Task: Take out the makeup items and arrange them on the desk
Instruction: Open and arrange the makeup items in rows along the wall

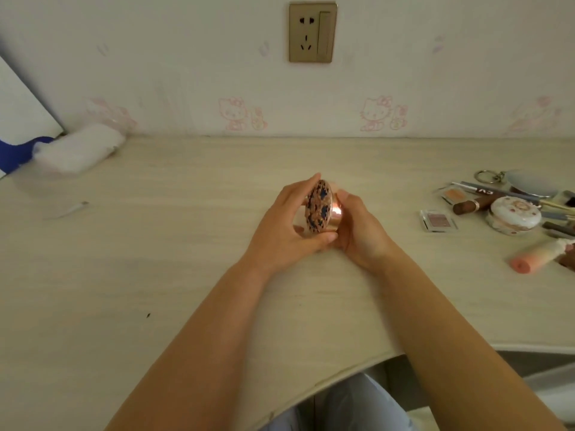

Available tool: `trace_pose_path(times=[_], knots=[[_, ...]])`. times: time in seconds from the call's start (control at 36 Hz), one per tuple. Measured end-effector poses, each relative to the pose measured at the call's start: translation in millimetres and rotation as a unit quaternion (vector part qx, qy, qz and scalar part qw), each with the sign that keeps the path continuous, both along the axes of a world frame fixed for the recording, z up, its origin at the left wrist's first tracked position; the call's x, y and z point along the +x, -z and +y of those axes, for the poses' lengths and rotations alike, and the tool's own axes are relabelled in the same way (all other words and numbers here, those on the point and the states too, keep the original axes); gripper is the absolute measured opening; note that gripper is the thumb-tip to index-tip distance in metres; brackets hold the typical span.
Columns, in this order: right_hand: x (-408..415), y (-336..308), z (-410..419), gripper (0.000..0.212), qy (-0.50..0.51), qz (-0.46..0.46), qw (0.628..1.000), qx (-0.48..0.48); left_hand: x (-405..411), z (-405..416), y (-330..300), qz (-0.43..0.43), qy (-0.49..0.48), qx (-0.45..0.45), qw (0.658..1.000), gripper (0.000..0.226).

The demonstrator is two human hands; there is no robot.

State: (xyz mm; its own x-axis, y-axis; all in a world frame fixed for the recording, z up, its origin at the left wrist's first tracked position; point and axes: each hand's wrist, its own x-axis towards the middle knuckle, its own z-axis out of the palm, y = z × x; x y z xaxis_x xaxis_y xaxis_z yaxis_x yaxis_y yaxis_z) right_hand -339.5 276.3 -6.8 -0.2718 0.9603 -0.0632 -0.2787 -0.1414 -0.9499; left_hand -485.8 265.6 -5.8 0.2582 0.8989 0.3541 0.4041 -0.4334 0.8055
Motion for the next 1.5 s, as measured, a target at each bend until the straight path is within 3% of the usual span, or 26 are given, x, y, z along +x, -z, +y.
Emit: trace_pose_path(times=[0.28,0.47,0.61,0.75,0.86,1.06,1.28,1.42,1.5], knots=[[3,-3,-2,0.044,-0.043,0.027,0.999,-0.002,2,1,1,0.003,-0.035,0.018,0.999,0.084],[2,-7,-3,0.047,-0.098,0.134,0.98,-0.106,12,2,3,-0.009,-0.075,-0.017,0.997,0.087],[1,-4,3,0.055,-0.086,0.2,0.963,-0.158,20,7,-2,0.052,-0.096,-0.022,0.994,0.095],[0,-5,19,0.056,-0.07,0.218,0.958,-0.173,30,24,-7,0.117,-0.127,-0.021,0.985,0.074],[-6,-4,28,0.055,-0.057,0.232,0.953,-0.188,31,32,-1,0.159,-0.155,0.013,0.975,0.071],[-6,1,32,0.054,-0.061,0.252,0.948,-0.184,36,31,-1,0.176,-0.177,0.031,0.968,0.095],[-9,4,29,0.052,-0.03,0.248,0.952,-0.176,38,28,-6,0.089,-0.165,-0.004,0.982,0.086],[-9,3,27,0.054,-0.05,0.251,0.952,-0.165,37,27,-6,-0.041,-0.16,-0.049,0.985,0.076],[-10,1,26,0.051,-0.06,0.242,0.955,-0.163,35,28,-9,-0.101,-0.145,-0.088,0.98,0.052]])
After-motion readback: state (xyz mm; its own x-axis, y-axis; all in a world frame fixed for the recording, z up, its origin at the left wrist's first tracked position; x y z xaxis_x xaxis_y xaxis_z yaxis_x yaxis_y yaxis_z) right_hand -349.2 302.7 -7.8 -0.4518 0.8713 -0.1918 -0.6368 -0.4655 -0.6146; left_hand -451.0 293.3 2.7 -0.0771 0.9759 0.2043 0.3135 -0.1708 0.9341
